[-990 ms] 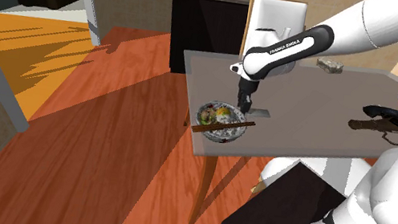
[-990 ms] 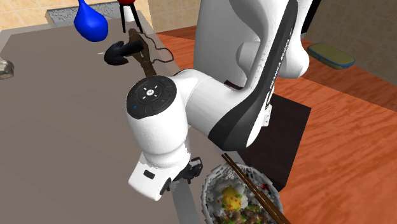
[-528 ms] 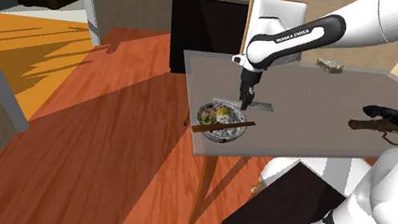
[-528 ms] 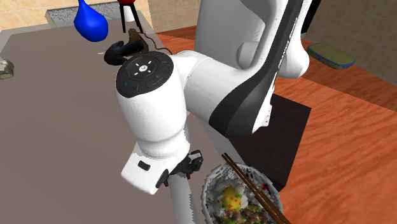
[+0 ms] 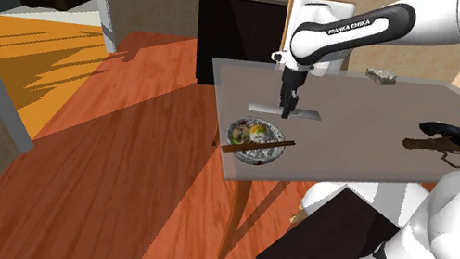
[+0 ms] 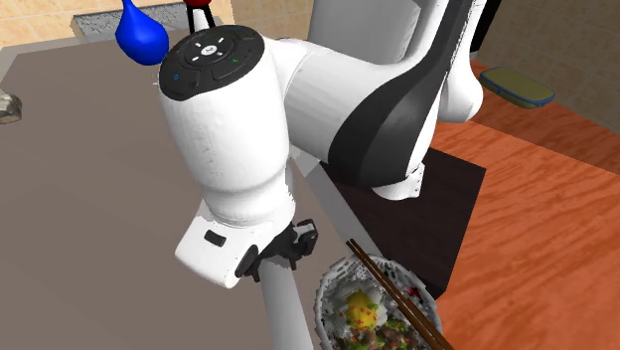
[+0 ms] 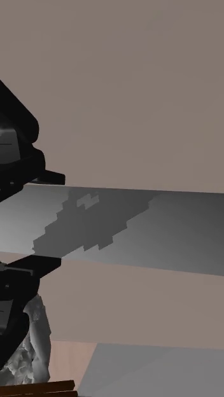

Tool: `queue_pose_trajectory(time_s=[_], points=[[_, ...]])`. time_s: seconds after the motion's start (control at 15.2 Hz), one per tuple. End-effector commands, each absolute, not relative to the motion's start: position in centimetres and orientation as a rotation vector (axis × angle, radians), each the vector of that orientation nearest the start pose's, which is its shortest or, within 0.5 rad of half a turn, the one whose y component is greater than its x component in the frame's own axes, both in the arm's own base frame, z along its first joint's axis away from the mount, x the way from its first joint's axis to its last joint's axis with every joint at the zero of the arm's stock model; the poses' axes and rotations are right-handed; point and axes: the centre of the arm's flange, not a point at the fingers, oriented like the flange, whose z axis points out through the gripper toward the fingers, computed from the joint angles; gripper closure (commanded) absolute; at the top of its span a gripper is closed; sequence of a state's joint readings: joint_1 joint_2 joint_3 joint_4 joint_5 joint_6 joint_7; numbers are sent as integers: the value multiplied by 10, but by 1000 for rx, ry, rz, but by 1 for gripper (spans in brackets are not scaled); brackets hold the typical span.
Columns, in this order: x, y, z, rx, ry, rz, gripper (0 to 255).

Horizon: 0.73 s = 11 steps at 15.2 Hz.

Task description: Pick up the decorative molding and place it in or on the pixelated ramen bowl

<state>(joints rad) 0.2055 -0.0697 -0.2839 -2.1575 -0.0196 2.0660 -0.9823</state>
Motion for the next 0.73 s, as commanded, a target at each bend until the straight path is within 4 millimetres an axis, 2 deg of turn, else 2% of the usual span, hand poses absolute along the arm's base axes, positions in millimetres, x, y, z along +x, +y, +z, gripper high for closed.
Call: queue_pose_trajectory(time_s=[0.0, 0.66], points=[[519, -43, 437, -2806, -1380, 32, 255], [519, -43, 490, -2806, -1380, 32, 255]])
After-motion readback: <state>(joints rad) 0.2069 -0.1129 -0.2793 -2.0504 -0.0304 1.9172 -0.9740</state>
